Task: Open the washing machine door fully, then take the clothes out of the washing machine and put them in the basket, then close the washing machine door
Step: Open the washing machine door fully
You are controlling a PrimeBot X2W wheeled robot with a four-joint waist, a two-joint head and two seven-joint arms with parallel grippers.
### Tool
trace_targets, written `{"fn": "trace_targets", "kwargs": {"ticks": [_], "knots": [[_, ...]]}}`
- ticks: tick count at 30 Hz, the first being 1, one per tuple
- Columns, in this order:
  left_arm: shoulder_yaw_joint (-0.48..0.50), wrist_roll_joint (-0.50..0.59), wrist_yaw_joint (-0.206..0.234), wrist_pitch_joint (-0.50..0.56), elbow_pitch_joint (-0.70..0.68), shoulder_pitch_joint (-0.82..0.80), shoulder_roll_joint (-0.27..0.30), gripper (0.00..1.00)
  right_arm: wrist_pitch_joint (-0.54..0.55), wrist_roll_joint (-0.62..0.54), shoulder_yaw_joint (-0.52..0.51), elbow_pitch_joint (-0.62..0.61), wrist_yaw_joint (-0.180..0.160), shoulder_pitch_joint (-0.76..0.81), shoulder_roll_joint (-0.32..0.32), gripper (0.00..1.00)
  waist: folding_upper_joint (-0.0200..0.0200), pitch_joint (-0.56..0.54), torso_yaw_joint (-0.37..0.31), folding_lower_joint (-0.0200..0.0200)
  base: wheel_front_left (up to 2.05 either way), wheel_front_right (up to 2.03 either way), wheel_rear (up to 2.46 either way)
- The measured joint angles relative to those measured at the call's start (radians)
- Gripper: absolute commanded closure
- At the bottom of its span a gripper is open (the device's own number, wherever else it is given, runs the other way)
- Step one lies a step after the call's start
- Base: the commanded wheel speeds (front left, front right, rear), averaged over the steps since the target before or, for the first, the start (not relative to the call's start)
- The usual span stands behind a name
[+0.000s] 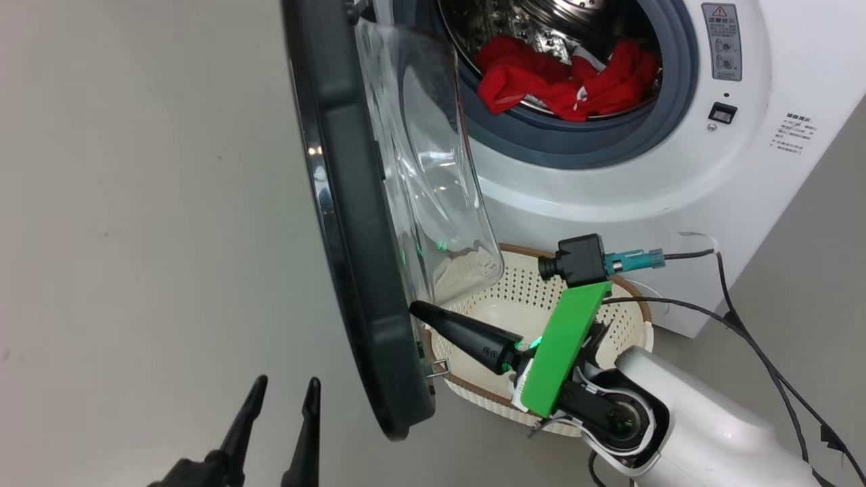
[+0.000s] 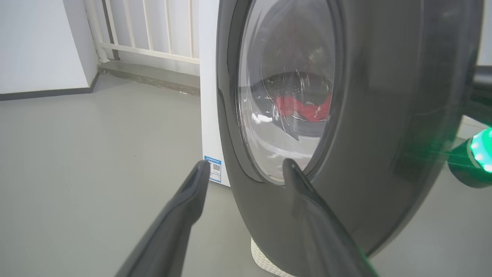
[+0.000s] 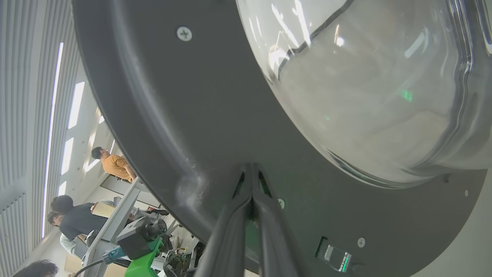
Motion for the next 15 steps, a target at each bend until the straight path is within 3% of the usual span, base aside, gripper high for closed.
{"fn": "trace_targets", "kwargs": {"ticks": [3, 4, 5, 6, 7, 8, 15], "knots": [[0.001, 0.000, 0.004, 0.000, 0.000, 0.006, 0.000, 0.00, 0.002, -0.003, 0.000, 0.001, 0.000, 0.000, 0.002, 1.00, 0.0000, -0.001, -0.001, 0.0000, 0.00, 0.00, 0.00], [0.001, 0.000, 0.004, 0.000, 0.000, 0.006, 0.000, 0.00, -0.002, -0.003, -0.001, 0.002, 0.000, 0.000, 0.002, 0.87, 0.0000, -0.002, -0.002, 0.0000, 0.00, 0.00, 0.00], [0.000, 0.000, 0.004, 0.000, 0.000, 0.006, 0.000, 0.00, -0.009, -0.003, -0.001, 0.004, 0.000, 0.001, 0.002, 0.61, 0.0000, -0.003, -0.003, 0.0000, 0.00, 0.00, 0.00], [0.000, 0.000, 0.004, 0.000, 0.002, 0.006, 0.000, 0.00, -0.017, -0.005, -0.002, 0.006, 0.000, 0.001, 0.001, 0.51, 0.0000, -0.005, -0.004, 0.0000, 0.00, 0.00, 0.00], [0.000, 0.000, 0.003, 0.000, 0.004, 0.006, 0.000, 0.00, -0.024, -0.006, -0.003, 0.007, 0.000, 0.002, -0.002, 0.21, 0.0000, -0.006, -0.005, 0.0000, 0.00, 0.00, 0.00], [-0.001, 0.000, 0.002, 0.000, 0.007, 0.006, 0.000, 0.00, -0.031, -0.007, -0.004, 0.008, 0.000, 0.005, -0.006, 0.01, 0.0000, -0.008, -0.006, 0.0000, 0.00, 0.00, 0.00], [-0.006, 0.011, -0.012, 0.000, 0.033, 0.004, 0.000, 0.00, -0.104, -0.012, -0.016, 0.037, 0.000, 0.107, -0.047, 0.00, 0.0000, -0.030, -0.018, 0.0000, 0.00, 0.00, 0.00]]}}
